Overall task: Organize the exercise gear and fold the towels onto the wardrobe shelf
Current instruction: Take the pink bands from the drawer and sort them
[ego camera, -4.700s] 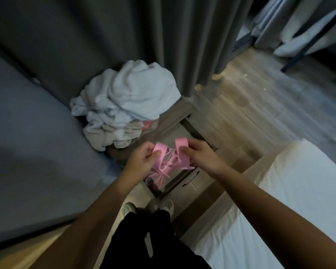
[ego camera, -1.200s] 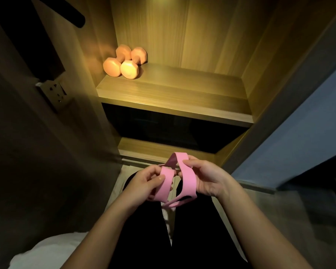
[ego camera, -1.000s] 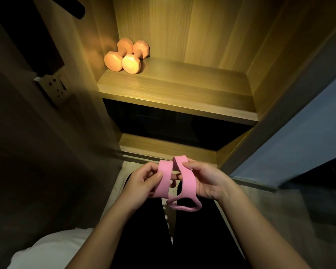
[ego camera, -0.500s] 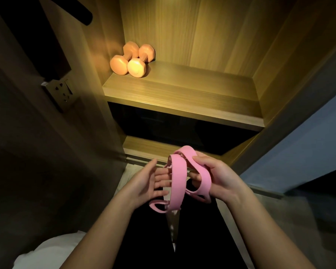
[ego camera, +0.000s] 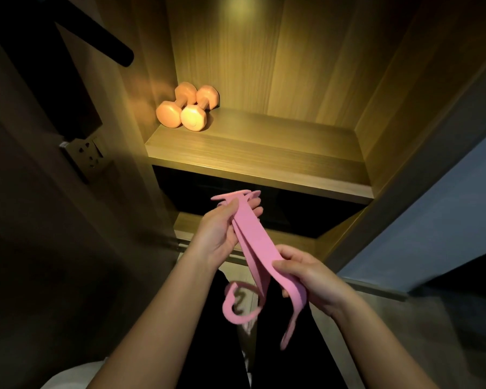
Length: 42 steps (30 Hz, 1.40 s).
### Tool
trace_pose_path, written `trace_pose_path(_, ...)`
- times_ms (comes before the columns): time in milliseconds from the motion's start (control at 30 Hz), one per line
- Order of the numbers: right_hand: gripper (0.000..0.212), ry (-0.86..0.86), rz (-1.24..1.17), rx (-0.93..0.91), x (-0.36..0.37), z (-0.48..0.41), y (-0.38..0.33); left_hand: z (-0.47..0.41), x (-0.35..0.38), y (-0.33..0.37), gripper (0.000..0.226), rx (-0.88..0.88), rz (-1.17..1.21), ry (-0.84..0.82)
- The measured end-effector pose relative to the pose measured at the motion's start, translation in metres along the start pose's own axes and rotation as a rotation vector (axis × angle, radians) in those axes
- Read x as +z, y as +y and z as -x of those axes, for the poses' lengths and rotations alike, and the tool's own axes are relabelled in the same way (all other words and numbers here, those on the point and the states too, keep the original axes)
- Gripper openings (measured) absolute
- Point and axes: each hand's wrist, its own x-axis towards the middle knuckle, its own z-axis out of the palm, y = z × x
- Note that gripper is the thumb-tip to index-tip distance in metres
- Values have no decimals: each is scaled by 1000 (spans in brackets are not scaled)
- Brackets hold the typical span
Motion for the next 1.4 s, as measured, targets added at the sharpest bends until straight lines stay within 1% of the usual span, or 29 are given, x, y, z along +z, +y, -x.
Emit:
trace_pose_path(167, 24, 12, 28, 1, 0, -1, -2, 15, 9, 16, 19, 178, -229, -72)
trace_pose_path(300, 21, 47, 86, -35, -1, -3, -4, 25, 19, 21, 23, 291, -343, -138)
trace_pose_path(400, 18, 54, 123, -12, -3, -6, -12, 31, 27, 25, 24, 372, -396, -190)
trace_pose_path(467, 19, 53, 128, -4, -4, -10, -24, 34, 32, 29, 27, 398, -463, -236)
trace_pose_path(500, 21, 58, 78, -24, -3, -12, -33, 35, 34, 30, 28, 400, -495, -252)
trace_pose_path(567, 25, 52, -179, -80, -2, -16, -56, 38, 38, 30, 28, 385, -540, -275)
trace_pose_path(633, 28, 2, -402, -121, -1, -17, -81, 40, 39, 27, 28, 367, -595, -288)
trace_pose_path(700, 21, -7, -488, -154, -4, -18, -100, 43, 38, 22, 29, 359, -637, -296)
trace_pose_path(767, 15, -2, -525, -190, -7, -18, -110, 46, 33, 20, 30, 346, -639, -309)
trace_pose_path(833, 17, 17, -527, -192, -9, -19, -114, 48, 28, 20, 31, 317, -637, -296)
trace_pose_path(867, 22, 32, -496, -185, -8, -19, -115, 49, 26, 20, 31, 300, -639, -281)
trace_pose_path(933, 34, 68, -355, -187, -8, -19, -115, 48, 23, 18, 28, 265, -649, -249)
trace_pose_path(967, 32, 84, -256, -207, -6, -19, -115, 47, 22, 17, 25, 244, -650, -238)
trace_pose_path(1033, 21, 145, -68, -249, -2, -20, -115, 46, 21, 13, 20, 204, -629, -209)
trace_pose_path(1133, 1, 294, 137, -297, 1, -20, -117, 43, 19, 7, 24, 220, -668, -167)
trace_pose_path(1200, 10, 324, 224, -335, 2, -17, -119, 43, 16, 5, 26, 255, -704, -147)
trace_pose_path(1300, 18, 317, 299, -429, 6, -12, -117, 41, 16, 4, 29, 313, -670, -80)
trace_pose_path(1400, 25, 423, 483, -575, 11, -10, -111, 38, 21, 2, 29, 399, -655, -24)
